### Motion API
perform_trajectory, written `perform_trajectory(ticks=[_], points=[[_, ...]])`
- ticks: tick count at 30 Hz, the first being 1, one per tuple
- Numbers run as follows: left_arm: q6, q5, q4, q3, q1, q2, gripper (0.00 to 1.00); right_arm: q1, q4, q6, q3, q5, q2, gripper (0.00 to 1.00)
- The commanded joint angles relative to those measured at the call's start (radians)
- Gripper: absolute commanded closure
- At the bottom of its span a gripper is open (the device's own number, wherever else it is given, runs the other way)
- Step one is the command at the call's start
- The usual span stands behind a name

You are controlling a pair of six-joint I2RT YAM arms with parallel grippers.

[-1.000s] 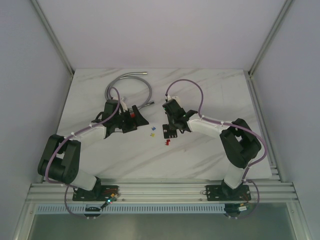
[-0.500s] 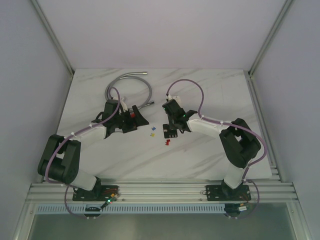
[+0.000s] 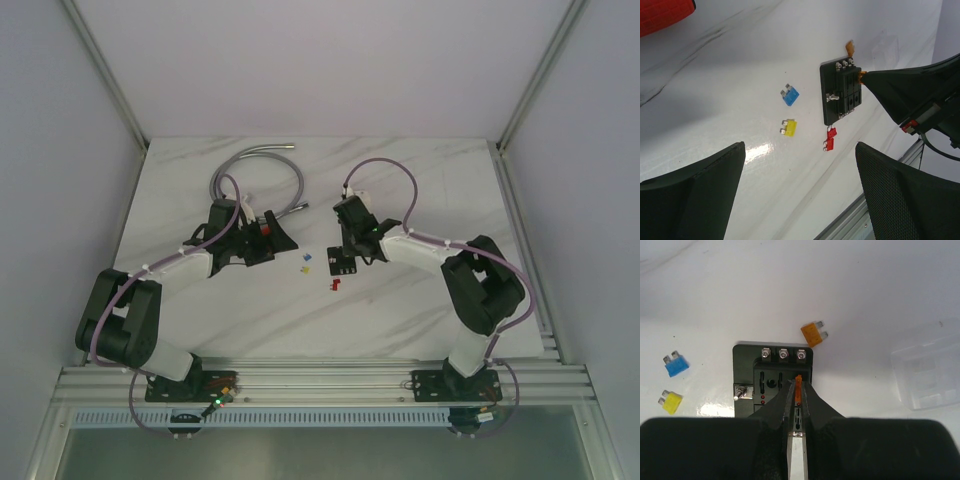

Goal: Snap on the fuse box
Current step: Install the fuse at the fuse box base.

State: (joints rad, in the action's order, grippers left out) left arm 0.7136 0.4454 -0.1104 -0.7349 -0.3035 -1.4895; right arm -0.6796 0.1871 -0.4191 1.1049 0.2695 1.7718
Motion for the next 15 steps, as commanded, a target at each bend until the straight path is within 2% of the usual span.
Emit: perform_trajectory(ticks=[1, 7, 15], points=[[0.003, 0.016, 0.008, -0.022, -0.007, 0.023, 0.00, 0.020, -0.014, -0.026, -0.043, -0.044, -0.018, 0.91], [0.004, 0.013, 0.008, -0.019, -0.011, 0.028, 0.00, 0.032, -0.012, -0.013, -0.058, -0.044, -0.013, 0.92], [0.004, 0.003, 0.011, -0.017, -0.016, 0.038, 0.00, 0.031, 0.071, 0.010, -0.031, -0.033, 0.046, 1.00]])
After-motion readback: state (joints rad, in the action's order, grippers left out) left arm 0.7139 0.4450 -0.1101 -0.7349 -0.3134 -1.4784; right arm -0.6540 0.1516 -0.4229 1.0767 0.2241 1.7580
